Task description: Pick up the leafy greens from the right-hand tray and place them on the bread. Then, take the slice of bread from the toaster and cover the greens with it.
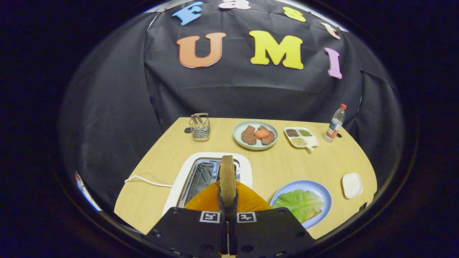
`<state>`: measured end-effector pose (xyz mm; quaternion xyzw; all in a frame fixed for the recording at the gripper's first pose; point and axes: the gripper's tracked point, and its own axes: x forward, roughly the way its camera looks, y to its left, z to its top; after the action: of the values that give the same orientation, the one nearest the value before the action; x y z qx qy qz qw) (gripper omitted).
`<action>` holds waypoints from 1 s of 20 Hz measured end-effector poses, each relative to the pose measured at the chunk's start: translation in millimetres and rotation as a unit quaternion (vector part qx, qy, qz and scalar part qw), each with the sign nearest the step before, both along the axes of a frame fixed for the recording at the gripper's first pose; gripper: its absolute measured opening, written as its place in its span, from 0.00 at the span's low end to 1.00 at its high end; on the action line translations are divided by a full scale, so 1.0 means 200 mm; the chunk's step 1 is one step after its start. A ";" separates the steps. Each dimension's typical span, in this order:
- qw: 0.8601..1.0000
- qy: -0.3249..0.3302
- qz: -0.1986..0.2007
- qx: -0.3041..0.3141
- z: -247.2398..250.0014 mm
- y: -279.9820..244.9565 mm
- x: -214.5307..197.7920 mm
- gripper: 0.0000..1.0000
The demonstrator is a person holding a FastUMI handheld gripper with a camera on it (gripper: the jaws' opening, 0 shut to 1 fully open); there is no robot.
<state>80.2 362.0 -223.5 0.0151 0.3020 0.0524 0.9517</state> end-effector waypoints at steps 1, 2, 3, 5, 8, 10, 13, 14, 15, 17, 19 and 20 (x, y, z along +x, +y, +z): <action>1.000 -0.002 0.001 0.009 0.03 -0.01 0.00 0.02; 1.000 -0.005 0.001 0.017 0.06 -0.03 -0.01 0.02; 1.000 -0.011 0.002 0.026 0.11 -0.04 -0.02 0.02; 0.999 -0.027 0.003 0.043 0.23 -0.07 -0.02 0.02; 0.996 -0.055 0.012 0.062 0.41 -0.13 -0.04 0.02; 0.994 -0.073 0.017 0.075 0.51 -0.21 -0.05 0.02; 0.993 -0.086 0.015 0.081 0.56 -0.37 -0.07 0.02; 0.993 -0.086 0.013 0.078 0.55 -0.44 -0.07 0.02; 0.993 -0.086 0.011 0.078 0.53 -0.49 -0.07 0.02; 0.994 -0.077 0.007 0.074 0.46 -0.62 -0.07 0.02; 0.996 -0.055 0.005 0.070 0.34 -0.71 -0.08 0.02; 0.997 -0.043 0.004 0.071 0.28 -0.74 -0.08 0.02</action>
<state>63.2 213.6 -168.1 0.0789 0.2563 0.0781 0.9602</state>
